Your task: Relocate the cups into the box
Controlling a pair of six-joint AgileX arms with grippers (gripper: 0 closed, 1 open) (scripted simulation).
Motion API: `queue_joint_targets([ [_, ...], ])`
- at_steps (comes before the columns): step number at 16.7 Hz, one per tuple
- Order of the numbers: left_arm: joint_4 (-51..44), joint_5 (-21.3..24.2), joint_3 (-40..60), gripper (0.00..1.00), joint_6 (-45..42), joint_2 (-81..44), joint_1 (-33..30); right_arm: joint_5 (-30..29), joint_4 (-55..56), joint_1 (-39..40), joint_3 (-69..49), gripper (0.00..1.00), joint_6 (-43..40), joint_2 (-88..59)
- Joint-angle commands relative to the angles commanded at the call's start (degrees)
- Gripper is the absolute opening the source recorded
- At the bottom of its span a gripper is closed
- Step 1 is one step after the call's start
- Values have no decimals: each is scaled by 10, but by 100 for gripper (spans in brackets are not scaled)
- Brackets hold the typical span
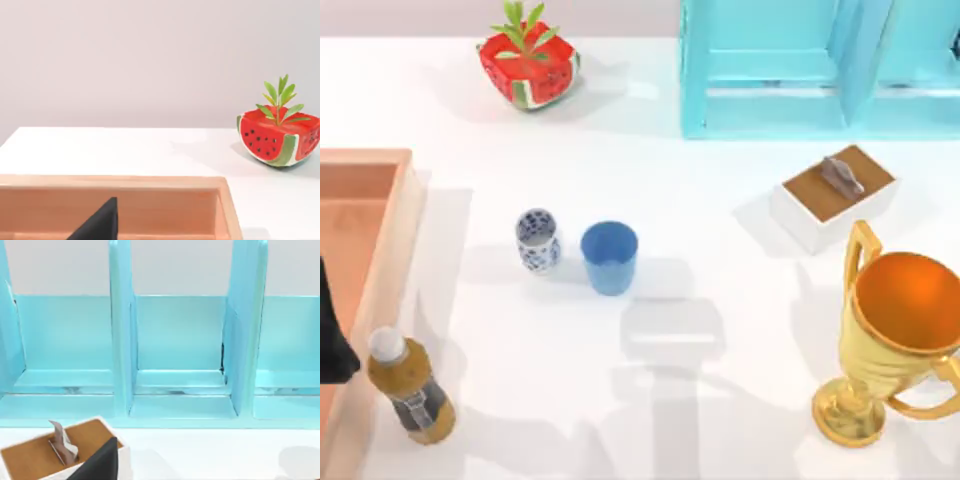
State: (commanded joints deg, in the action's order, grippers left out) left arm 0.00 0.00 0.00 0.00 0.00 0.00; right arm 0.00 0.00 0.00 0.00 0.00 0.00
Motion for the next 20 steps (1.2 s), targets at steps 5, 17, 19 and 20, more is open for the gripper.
queue_joint_targets([
  [5,-22,2,25,100,2,-34,-11,0,0,0,0,100,0,0],
  [17,-361,15,468,100,74,-541,-145,0,0,0,0,100,0,0],
  [19,-432,16,576,100,97,-650,-169,0,0,0,0,100,0,0],
  [20,-467,16,630,100,109,-704,-180,0,0,0,0,100,0,0],
])
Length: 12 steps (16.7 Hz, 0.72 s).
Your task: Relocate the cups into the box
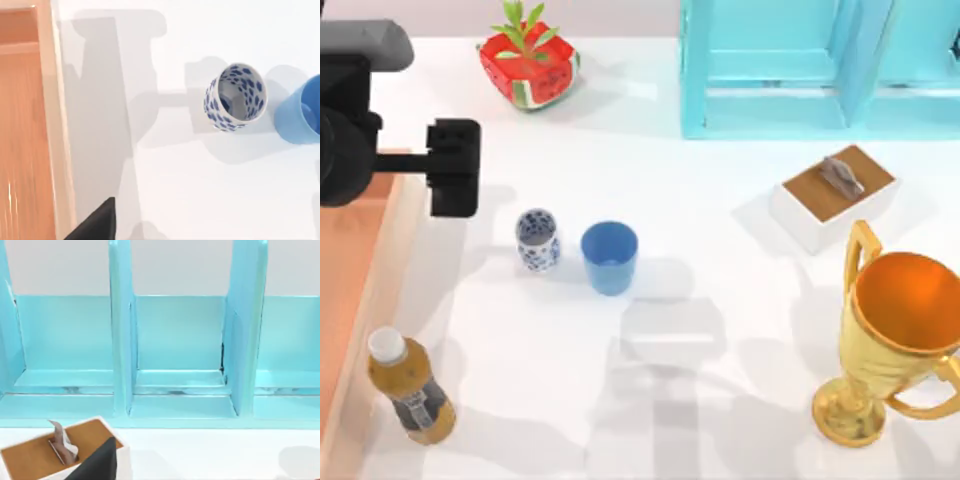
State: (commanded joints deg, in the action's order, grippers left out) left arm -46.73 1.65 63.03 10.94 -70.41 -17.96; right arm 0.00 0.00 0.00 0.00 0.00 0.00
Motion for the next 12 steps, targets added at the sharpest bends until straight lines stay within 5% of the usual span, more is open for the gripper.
queue_joint_targets([
  [12,-327,-11,519,100,126,-519,-81,0,0,0,0,100,0,0],
])
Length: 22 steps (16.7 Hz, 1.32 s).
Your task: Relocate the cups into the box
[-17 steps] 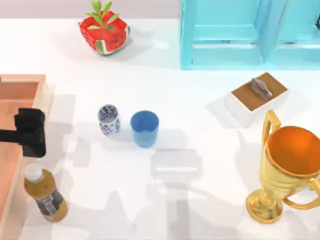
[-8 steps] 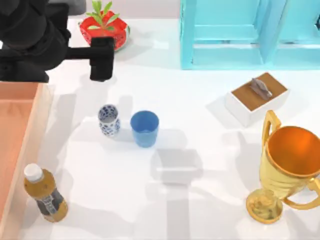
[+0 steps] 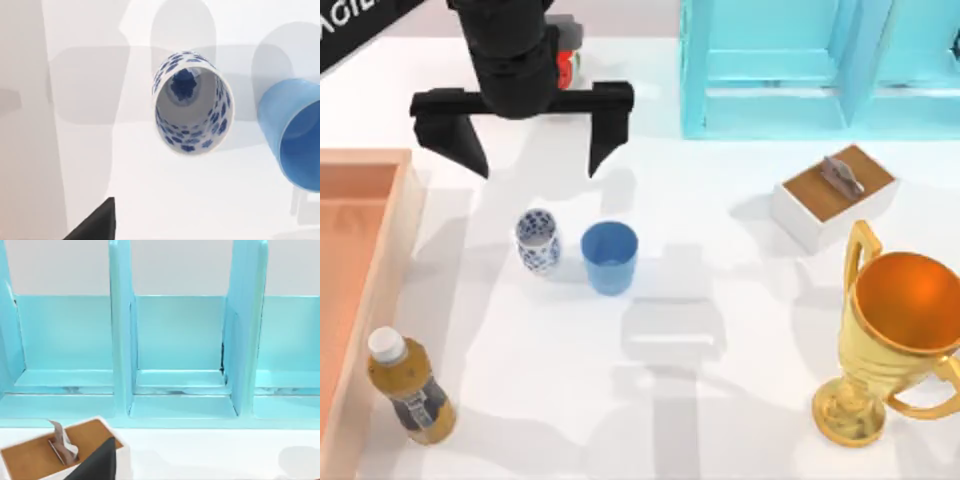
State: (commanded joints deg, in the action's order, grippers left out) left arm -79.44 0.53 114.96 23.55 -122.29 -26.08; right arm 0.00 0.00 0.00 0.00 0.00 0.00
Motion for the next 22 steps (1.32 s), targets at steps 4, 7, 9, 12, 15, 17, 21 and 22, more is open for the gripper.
queue_joint_targets([
  [4,-32,-3,52,100,13,-53,-5,0,0,0,0,100,0,0],
  [7,-32,-3,52,100,13,-53,-5,0,0,0,0,100,0,0],
  [9,-31,-3,51,100,13,-53,-2,0,0,0,0,100,0,0],
  [12,-8,-3,29,100,11,-54,-3,0,0,0,0,100,0,0],
  [15,66,-3,-38,100,11,-60,-3,0,0,0,0,100,0,0],
  [17,128,-3,-89,100,11,-66,-3,0,0,0,0,100,0,0],
  [21,183,-3,-142,100,12,-74,-3,0,0,0,0,100,0,0],
  [22,183,-3,-142,100,12,-74,-3,0,0,0,0,100,0,0],
])
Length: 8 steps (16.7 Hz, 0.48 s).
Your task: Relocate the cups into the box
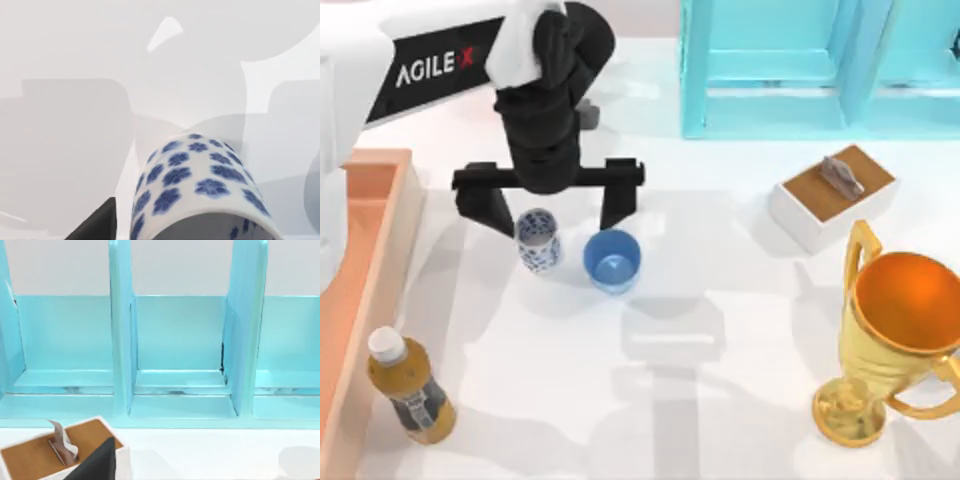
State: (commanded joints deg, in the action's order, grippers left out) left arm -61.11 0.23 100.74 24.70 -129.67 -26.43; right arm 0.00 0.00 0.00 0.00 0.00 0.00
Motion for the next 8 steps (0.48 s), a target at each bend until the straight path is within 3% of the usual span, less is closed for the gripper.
queue_joint_targets([
  [2,0,0,0,100,0,0,0,0,0,0,0,100,0,0],
  [8,0,0,0,55,0,0,0,0,0,0,0,100,0,0],
])
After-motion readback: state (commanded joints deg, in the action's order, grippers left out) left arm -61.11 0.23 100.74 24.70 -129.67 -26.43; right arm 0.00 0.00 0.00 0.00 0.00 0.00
